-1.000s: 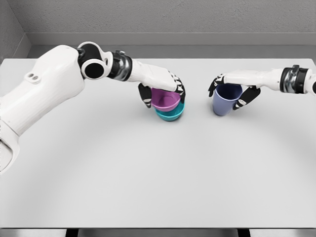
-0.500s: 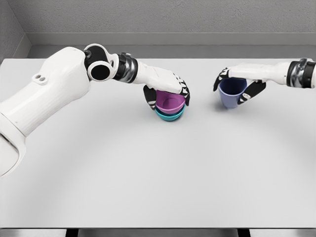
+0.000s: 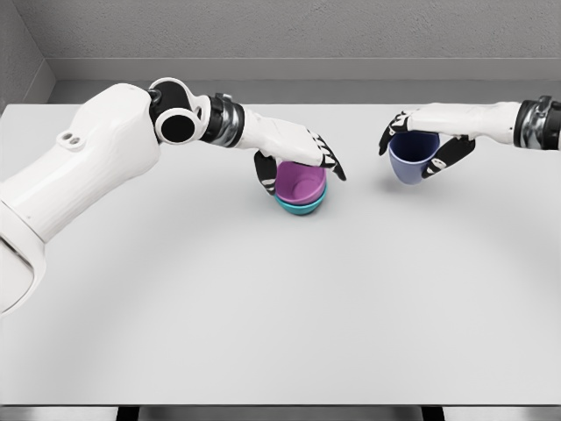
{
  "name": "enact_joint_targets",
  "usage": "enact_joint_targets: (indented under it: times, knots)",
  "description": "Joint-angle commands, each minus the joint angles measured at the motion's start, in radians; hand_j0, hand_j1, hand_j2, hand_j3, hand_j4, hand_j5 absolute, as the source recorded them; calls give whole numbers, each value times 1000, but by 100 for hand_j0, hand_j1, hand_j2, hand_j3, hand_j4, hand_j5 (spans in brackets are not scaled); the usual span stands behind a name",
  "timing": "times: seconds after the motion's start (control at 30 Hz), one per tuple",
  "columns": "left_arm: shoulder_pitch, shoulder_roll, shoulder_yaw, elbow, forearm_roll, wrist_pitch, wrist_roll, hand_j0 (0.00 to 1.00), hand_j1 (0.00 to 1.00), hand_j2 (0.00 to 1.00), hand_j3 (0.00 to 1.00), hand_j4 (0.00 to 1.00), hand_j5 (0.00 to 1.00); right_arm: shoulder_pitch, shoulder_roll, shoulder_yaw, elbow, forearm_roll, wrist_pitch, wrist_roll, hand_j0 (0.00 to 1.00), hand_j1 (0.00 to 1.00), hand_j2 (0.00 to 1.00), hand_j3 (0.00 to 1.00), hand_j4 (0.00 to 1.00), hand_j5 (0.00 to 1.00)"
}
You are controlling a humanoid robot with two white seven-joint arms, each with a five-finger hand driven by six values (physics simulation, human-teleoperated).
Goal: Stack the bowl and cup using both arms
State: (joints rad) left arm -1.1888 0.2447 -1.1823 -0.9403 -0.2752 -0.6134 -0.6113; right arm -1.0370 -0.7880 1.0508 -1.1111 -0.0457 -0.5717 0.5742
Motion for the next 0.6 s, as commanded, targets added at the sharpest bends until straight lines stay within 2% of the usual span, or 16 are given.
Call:
enact_joint_targets:
  times: [0.0, 0.13, 0.3, 0.4, 0.5, 0.57]
  knots:
    - [0, 1, 7, 0, 5, 3, 0, 100, 100, 100, 100, 100, 100, 0, -2, -3, -4, -8, 3, -1, 62, 62, 62, 62, 62, 62]
    - [-6, 15, 21, -11, 11, 3, 0, 100, 100, 100, 100, 100, 100, -8, -1, -5, -13, -10, 3, -2, 62, 62, 62, 62, 62, 62]
    - [-12, 80, 67, -44, 25, 3, 0, 100, 100, 100, 100, 100, 100, -11, -1, -6, -32, -10, 4, -4, 62, 62, 62, 62, 62, 62]
    - [-8, 185, 102, -120, 59, 3, 0, 100, 100, 100, 100, 100, 100, -14, 3, -6, -39, -10, 4, -4, 62, 62, 62, 62, 62, 62]
    - [9, 310, 174, -193, 116, 3, 0, 100, 100, 100, 100, 100, 100, -15, 7, -8, -41, -10, 4, -4, 62, 62, 62, 62, 62, 62]
    - [55, 404, 245, -235, 175, 3, 0, 100, 100, 100, 100, 100, 100, -20, 10, -8, -41, -10, 4, -4, 62, 62, 62, 62, 62, 62]
